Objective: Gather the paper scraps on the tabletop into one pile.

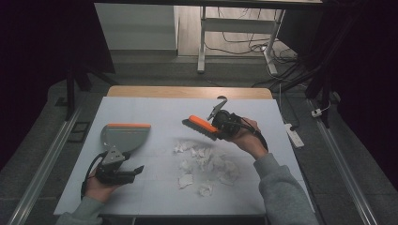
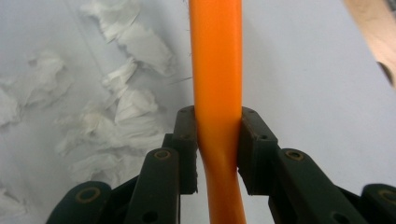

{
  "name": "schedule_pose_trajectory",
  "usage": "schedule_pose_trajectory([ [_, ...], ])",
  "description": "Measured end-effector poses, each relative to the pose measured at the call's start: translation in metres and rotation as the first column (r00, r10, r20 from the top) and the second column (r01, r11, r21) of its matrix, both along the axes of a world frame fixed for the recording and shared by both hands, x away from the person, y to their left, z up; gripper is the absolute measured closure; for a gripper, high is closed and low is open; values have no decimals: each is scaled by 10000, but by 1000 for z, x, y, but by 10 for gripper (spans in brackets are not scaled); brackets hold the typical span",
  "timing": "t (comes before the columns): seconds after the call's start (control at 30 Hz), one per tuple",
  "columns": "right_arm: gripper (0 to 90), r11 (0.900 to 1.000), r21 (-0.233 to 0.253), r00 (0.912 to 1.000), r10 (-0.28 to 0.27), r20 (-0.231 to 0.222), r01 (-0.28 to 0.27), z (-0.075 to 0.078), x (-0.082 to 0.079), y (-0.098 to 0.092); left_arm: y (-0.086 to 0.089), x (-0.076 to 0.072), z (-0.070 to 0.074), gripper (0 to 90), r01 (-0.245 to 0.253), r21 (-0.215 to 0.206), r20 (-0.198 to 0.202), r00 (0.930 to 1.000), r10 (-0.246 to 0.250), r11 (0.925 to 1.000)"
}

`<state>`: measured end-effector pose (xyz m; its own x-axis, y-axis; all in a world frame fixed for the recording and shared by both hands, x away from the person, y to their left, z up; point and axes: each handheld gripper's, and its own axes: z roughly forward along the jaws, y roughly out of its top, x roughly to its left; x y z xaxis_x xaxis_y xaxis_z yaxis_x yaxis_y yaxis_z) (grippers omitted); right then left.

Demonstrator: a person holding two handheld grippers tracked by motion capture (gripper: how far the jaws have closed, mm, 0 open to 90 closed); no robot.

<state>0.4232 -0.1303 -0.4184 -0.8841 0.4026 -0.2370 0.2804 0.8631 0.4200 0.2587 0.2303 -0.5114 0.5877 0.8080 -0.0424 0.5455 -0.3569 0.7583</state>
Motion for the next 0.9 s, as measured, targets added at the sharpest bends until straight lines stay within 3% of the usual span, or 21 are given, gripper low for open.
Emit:
schedule_pose_trajectory([
  [0.27,710,9909,1220,9979,-529,-368,571,8,-1,6,0,1,0,280,-5,13,-33,10000,5,10000],
  [0.33,711,9806,1822,9947,-579,-852,727,8,-3,19,-1,1,0,280,15,43,-25,10000,-15,10000],
  [0.5,710,9738,2232,9895,-121,-1441,444,0,-7,45,-1,1,0,279,7,69,-16,10000,-7,10000],
  [0.53,710,9711,2337,9843,-75,-1764,492,-6,-7,59,-1,1,0,279,0,70,-13,10000,0,10000],
  [0.63,710,9689,2437,9793,67,-2021,436,-11,-7,72,0,0,-1,279,-19,65,-4,10000,19,10000],
  [0.73,710,9650,2538,9677,1,-2522,660,-19,-7,89,0,1,-1,279,-26,30,-22,10000,26,10000],
  [0.9,710,9547,2627,9390,-433,-3413,1395,-40,2,107,-1,0,-1,279,-6,46,-23,10000,6,10000],
])
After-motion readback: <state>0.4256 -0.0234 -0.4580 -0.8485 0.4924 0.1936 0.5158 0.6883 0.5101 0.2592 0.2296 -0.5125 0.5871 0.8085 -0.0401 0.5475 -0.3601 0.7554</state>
